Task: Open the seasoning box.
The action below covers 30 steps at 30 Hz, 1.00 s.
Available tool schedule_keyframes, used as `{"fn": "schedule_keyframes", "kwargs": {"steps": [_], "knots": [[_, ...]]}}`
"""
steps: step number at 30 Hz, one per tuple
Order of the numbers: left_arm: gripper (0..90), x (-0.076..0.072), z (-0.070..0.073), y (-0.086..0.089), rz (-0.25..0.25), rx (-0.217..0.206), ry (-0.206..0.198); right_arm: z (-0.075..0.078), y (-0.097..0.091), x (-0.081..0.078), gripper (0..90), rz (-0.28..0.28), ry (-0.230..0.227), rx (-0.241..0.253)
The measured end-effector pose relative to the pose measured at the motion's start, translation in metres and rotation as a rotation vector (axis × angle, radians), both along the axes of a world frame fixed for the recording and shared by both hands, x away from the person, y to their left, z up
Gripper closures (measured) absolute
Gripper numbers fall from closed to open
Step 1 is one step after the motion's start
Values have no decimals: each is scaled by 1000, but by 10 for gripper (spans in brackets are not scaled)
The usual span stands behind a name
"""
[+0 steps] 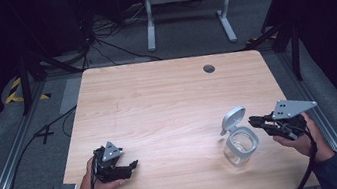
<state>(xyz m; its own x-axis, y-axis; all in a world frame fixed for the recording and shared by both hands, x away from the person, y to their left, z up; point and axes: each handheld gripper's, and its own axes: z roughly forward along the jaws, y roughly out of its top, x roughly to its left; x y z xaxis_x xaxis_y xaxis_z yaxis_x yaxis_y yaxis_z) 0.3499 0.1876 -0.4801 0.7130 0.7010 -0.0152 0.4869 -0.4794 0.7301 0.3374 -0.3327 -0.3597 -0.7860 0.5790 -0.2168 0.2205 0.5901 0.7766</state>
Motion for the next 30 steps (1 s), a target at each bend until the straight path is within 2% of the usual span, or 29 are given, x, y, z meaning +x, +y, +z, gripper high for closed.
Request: {"fn": "schedule_keyframes", "kwargs": {"steps": [10, 14, 15, 18, 26, 30], "knots": [[256, 0, 0, 0, 2, 0, -1, -3, -16, -5, 735, -37, -7, -7], [256, 0, 0, 0, 2, 0, 0, -5, -24, -5, 664, -28, -2, 16], [255, 0, 0, 0, 0, 0, -1, -7, -26, -6, 635, -26, -3, 28], [255, 0, 0, 0, 2, -1, 0, -12, -32, -6, 590, -42, -6, 11], [255, 0, 0, 0, 1, 0, -1, -26, -45, -6, 490, -96, 17, 18], [254, 0, 0, 0, 1, 2, -5, -35, -50, -5, 410, -123, 31, 13]]}}
